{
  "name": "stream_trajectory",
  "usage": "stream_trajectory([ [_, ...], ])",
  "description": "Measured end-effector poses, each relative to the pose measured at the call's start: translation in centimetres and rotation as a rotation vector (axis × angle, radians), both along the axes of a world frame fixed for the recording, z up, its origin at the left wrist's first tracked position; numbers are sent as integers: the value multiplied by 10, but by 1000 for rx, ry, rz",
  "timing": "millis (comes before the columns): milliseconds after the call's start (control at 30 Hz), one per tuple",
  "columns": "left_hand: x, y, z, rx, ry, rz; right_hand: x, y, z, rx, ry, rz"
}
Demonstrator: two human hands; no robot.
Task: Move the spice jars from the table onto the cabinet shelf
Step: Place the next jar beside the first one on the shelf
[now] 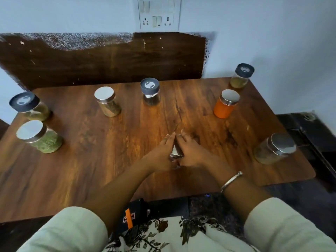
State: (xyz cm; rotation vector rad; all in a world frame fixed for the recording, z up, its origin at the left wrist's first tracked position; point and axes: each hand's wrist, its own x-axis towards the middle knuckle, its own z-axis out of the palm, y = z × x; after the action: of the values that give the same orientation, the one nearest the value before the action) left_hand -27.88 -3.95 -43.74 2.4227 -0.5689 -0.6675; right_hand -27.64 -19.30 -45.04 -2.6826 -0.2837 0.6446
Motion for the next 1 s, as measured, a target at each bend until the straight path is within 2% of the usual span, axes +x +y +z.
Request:
stream_trajectory([
  [233,5,4,-8,-74,3,48,-2,6,-4,84,-160,-94],
  [400,19,25,-6,-288,17,154,5,13,22,388,-244,-302],
  [500,23,37,0,-434,2,224,13,24,44,553,-277,-351],
  [733,33,60,27,-620,-56,288,29,45,70,717,-303,-387],
  [867,35,75,43,-849,48,328,26,51,71,919,-165,-414],
  [933,35,80,48,-958,87,351,24,53,65,1006,3,-413],
  [1000,34,83,51,-983,89,350,20,56,59,1105,192,-398],
])
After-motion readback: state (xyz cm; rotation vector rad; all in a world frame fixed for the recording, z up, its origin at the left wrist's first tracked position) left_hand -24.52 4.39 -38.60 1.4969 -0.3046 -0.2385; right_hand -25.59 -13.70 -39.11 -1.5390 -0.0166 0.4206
